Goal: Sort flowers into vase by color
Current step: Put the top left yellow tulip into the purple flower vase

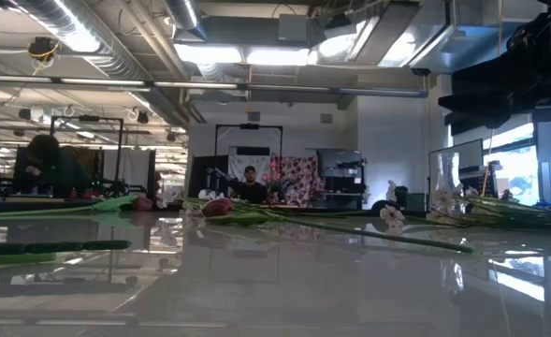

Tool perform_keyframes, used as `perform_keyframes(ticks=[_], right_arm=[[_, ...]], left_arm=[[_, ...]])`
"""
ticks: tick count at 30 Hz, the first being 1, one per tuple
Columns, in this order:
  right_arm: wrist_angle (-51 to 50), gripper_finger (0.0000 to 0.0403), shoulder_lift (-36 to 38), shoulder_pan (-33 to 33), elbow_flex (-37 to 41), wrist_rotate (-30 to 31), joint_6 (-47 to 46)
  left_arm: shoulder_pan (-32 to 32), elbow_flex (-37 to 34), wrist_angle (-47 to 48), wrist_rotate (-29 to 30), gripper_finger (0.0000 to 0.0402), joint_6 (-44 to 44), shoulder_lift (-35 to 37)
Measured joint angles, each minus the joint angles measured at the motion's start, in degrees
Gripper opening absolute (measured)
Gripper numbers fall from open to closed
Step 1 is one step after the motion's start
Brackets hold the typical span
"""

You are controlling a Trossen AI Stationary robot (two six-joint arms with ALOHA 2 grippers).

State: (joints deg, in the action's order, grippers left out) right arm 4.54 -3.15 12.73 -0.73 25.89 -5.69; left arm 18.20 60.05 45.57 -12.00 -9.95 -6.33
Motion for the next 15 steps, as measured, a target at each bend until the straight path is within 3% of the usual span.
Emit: perform_keyframes(ticks=[15], right_arm=[[0.00,0.0353,-0.01,0.00,0.00,0.00,0.02]], left_arm=[[0.02,-0.07,-1.40,-0.99,0.0006,0.00,0.00]])
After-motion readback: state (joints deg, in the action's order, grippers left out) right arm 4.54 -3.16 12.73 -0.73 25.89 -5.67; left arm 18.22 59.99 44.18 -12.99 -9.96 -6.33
